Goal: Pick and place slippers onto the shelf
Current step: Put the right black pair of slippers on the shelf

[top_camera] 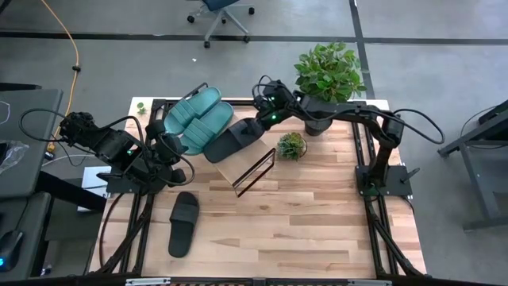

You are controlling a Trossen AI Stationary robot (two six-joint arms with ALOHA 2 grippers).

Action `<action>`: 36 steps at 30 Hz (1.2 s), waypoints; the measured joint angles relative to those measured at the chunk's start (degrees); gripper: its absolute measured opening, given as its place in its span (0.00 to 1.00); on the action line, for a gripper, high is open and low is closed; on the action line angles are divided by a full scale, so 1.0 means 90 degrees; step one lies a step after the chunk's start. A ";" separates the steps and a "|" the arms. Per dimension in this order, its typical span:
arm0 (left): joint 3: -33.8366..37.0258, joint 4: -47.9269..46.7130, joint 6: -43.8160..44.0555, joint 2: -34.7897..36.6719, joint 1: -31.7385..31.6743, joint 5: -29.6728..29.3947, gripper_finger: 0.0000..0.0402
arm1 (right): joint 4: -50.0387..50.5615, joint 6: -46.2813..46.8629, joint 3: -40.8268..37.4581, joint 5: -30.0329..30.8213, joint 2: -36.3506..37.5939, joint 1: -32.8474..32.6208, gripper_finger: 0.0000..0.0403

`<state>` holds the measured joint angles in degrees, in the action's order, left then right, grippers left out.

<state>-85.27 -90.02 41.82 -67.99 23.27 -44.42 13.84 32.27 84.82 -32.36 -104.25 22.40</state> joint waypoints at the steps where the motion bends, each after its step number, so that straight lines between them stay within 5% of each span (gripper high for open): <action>1: 0.0000 0.0000 0.0000 0.0000 0.0001 0.0000 0.00 | 0.0048 -0.0066 0.0000 0.0123 0.0000 -0.0026 0.40; 36: 0.0000 0.0002 0.0003 0.0000 0.0001 0.0002 0.00 | 0.0269 -0.0195 0.0000 0.2077 0.0084 -0.0162 0.40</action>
<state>-85.27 -90.00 41.85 -67.99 23.27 -44.40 16.26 30.52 84.82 -13.66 -103.49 20.95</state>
